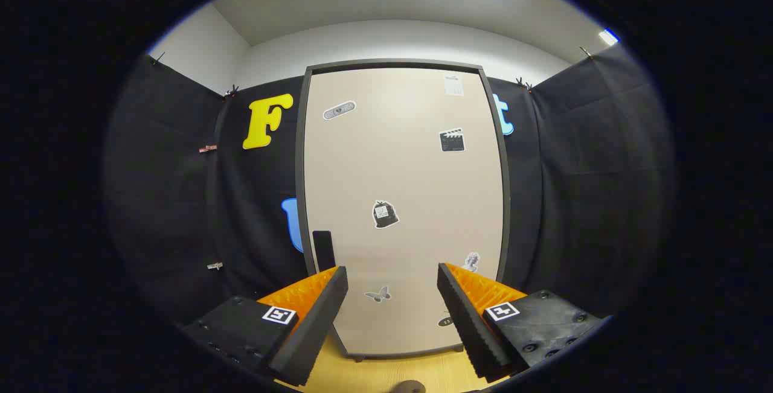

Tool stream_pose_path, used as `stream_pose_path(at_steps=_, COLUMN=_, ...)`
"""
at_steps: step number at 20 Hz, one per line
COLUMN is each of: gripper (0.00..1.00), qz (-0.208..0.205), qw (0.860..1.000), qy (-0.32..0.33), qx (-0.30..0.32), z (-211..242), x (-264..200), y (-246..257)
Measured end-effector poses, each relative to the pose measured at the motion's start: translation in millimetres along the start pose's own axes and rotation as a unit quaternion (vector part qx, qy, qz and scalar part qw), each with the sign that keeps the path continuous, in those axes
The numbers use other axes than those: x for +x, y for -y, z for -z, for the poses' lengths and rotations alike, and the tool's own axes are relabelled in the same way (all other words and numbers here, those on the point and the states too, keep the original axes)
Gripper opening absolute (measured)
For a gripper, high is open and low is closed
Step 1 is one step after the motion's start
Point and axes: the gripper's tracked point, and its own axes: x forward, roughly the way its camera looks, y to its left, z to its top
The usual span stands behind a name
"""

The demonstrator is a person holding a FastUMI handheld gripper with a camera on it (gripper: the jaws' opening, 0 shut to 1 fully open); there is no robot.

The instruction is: Open the shoe cabinet door, grab the shoes and put them into the shoe cabinet, then close the shoe cabinet door.

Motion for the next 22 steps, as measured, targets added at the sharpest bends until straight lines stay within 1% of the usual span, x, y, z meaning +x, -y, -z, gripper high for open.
stream_pose_path(at_steps=11, gripper=0.98, qz=-0.008, qw=1.000, qy=-0.012, qx=-0.001, z=7, x=1, y=-9)
stream_pose_path(at_steps=17, gripper=0.98, qz=-0.020, qw=1.000, qy=-0.010, qx=0.005, z=7, x=2, y=-24)
stream_pose_path(at_steps=22, gripper=0.98, qz=-0.028, qw=0.999, qy=-0.016, qx=0.008, z=17, x=13, y=-44)
